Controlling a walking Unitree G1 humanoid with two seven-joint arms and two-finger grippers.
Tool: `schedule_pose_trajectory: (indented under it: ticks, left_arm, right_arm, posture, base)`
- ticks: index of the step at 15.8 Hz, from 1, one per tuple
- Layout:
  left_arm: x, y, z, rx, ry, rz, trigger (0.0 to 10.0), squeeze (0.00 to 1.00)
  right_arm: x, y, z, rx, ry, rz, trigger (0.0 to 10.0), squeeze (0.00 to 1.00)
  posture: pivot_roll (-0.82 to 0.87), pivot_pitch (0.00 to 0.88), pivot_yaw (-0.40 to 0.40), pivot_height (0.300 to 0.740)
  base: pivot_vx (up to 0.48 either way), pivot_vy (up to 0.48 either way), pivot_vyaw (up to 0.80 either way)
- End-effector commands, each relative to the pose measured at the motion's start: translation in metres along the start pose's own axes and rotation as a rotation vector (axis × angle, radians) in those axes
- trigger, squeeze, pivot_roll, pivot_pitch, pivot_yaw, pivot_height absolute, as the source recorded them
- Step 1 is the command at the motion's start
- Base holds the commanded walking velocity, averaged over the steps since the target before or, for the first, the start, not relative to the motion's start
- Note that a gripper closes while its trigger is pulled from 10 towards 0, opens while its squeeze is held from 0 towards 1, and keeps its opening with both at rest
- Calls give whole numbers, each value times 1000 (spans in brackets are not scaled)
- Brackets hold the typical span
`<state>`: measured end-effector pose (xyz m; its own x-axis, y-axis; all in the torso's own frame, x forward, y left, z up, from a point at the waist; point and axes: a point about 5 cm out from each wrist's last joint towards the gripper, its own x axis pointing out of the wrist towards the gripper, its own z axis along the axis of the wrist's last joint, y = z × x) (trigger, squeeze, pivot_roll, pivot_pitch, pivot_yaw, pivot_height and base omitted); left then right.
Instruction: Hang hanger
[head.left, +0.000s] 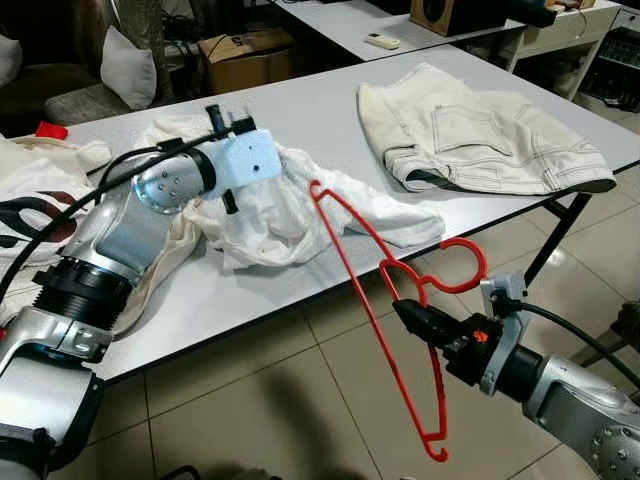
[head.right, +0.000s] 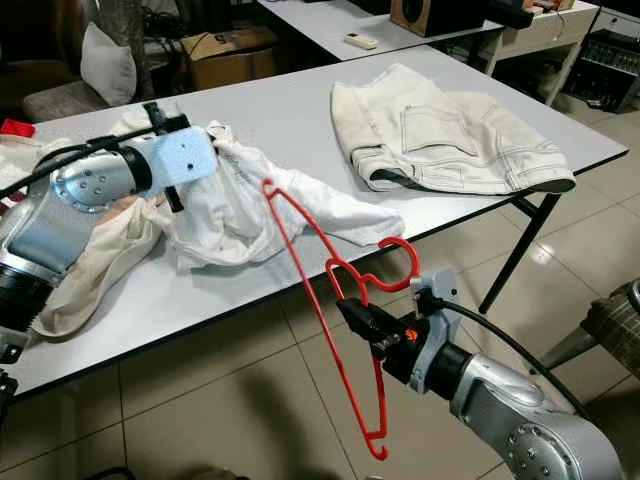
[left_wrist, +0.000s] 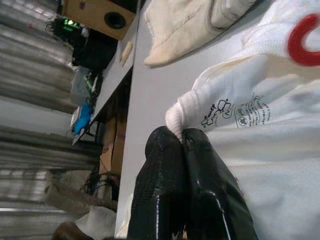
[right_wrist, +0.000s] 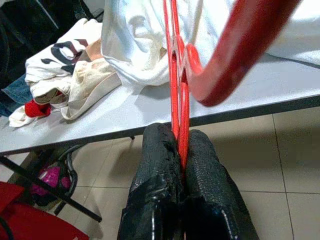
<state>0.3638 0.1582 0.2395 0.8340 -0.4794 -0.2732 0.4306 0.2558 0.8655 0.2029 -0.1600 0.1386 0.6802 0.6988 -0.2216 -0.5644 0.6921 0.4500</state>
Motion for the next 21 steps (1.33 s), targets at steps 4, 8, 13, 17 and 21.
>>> schedule_pose_trajectory:
  ticks: [4,8,13,17,21]
  left_arm:
    - [4,-12,23,16,-123,-77,0,0]
    - [0,6,12,31,-59,37,0,0]
    - [-17,49,-5,91,22,258,0,0]
    - [-4,26,17,74,-104,153,0,0]
    - [-1,13,24,39,-158,102,0,0]
  right_arm:
    - [14,-18,-18,100,80,-77,10000,0]
    - [3,-31,-35,148,152,-196,10000,0]
    - [-2,-17,-15,80,67,-157,10000,0]
    - [9,-2,1,54,3,-48,10000,0]
    - [15,-3,-8,78,44,-39,10000,0]
  posture:
    - [-124,0,56,740]
    - [-117,0,46,740]
    - [-116,0,41,740]
    - [-116,0,38,740]
    - [-111,0,33,740]
  base:
    - [0,0,0]
    - [0,0,0]
    - [0,0,0]
    - [0,0,0]
    - [0,0,0]
